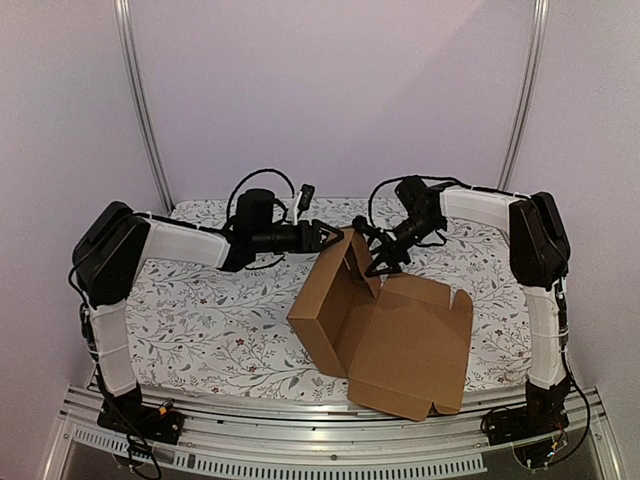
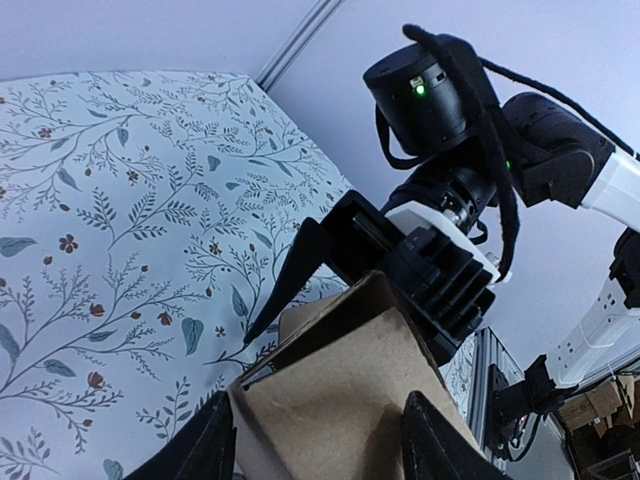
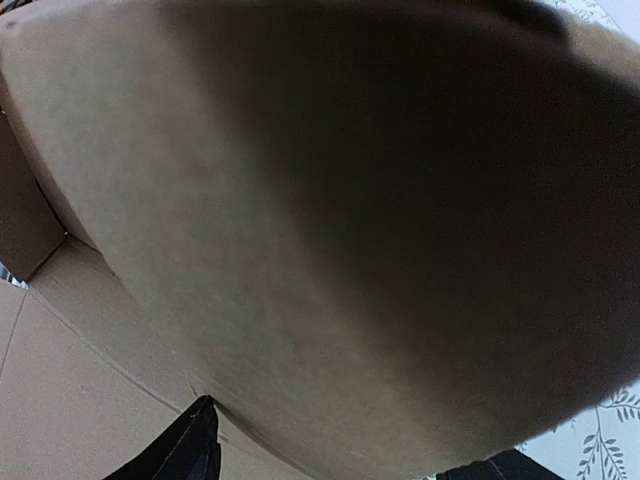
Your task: Fold the paper box
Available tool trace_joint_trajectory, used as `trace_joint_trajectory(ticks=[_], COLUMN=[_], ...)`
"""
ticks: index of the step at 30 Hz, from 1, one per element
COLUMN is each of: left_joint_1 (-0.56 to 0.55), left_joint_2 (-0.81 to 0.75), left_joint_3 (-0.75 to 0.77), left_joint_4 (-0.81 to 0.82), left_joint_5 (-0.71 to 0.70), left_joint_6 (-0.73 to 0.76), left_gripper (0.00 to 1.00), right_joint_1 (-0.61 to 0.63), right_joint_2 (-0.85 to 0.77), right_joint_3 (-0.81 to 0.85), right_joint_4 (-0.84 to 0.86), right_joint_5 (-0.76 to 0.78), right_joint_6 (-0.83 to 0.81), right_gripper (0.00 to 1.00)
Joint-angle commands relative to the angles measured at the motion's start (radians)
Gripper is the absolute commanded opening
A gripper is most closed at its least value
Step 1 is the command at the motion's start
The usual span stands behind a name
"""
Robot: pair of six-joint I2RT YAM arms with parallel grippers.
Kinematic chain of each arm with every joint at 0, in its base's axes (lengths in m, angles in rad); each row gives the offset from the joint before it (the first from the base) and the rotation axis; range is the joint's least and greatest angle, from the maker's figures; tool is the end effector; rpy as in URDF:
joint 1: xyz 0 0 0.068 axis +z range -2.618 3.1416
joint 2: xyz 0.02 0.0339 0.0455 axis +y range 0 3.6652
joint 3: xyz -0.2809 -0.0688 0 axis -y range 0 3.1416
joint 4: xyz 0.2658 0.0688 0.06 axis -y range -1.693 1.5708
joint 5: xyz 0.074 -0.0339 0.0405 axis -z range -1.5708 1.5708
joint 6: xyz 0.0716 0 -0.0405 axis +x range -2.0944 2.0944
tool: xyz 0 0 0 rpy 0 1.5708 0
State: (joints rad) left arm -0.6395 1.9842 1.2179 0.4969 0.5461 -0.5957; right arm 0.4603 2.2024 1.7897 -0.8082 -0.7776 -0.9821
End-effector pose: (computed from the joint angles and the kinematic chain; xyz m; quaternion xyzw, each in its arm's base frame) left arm 0.3760 -0.3260 0.1937 0.1801 0.7624 -0.5127 0.3513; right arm 0.4223 0.2655 0.1711 -0.6512 0.6408 0.3191 0.2519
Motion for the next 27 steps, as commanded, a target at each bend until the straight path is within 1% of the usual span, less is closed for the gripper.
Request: trace_joint_trajectory(ticks=[1, 3, 5, 6, 7, 10, 13, 17, 20, 23, 24, 25, 27], left_joint_1=[0.01, 0.017, 0.025, 0.028, 0.03, 0.032, 0.032, 0.032, 0.032, 0.02, 0.012, 0.005, -0.003], left_joint_2=[-0.015, -0.022, -0.03, -0.034, -0.036, -0.033, -0.021, -0.01, -0.016, -0.022, -0.024, -0.026, -0.027], left_joint_3=[-0.015, -0.017, -0.02, -0.019, -0.02, -0.019, -0.013, -0.005, -0.001, 0.035, 0.046, 0.056, 0.066], left_joint_4=[-0.029, -0.02, -0.027, -0.035, -0.038, -0.043, -0.04, -0.04, -0.058, -0.161, -0.204, -0.237, -0.272], left_joint_5=[0.036, 0.053, 0.06, 0.061, 0.063, 0.066, 0.069, 0.075, 0.066, 0.03, 0.009, -0.01, -0.027], left_joint_6=[0.007, 0.0, 0.001, 0.004, 0.007, 0.008, -0.004, -0.016, -0.005, 0.051, 0.08, 0.109, 0.133], left_gripper=[0.57, 0.57, 0.57, 0.57, 0.57, 0.57, 0.57, 0.56, 0.55, 0.53, 0.53, 0.53, 0.53], right_joint_1=[-0.017, -0.029, -0.032, -0.032, -0.032, -0.033, -0.033, -0.034, -0.036, -0.057, -0.078, -0.096, -0.12], right_joint_2=[0.053, 0.065, 0.086, 0.096, 0.098, 0.101, 0.104, 0.102, 0.091, 0.066, 0.049, 0.041, 0.039], right_joint_3=[0.045, 0.085, 0.133, 0.141, 0.136, 0.124, 0.123, 0.122, 0.122, 0.109, 0.104, 0.115, 0.15], right_joint_4=[0.007, -0.101, -0.288, -0.322, -0.329, -0.304, -0.256, -0.17, -0.208, -0.237, -0.234, -0.233, -0.258], right_joint_5=[-0.038, -0.107, -0.122, -0.113, -0.1, -0.079, -0.089, -0.103, -0.099, -0.081, -0.116, -0.144, -0.151], right_joint_6=[0.058, 0.015, -0.122, -0.188, -0.218, -0.241, -0.219, -0.121, -0.124, -0.166, -0.166, -0.144, -0.112], right_gripper=[0.73, 0.76, 0.79, 0.8, 0.84, 0.85, 0.83, 0.79, 0.8, 0.8, 0.8, 0.8, 0.8])
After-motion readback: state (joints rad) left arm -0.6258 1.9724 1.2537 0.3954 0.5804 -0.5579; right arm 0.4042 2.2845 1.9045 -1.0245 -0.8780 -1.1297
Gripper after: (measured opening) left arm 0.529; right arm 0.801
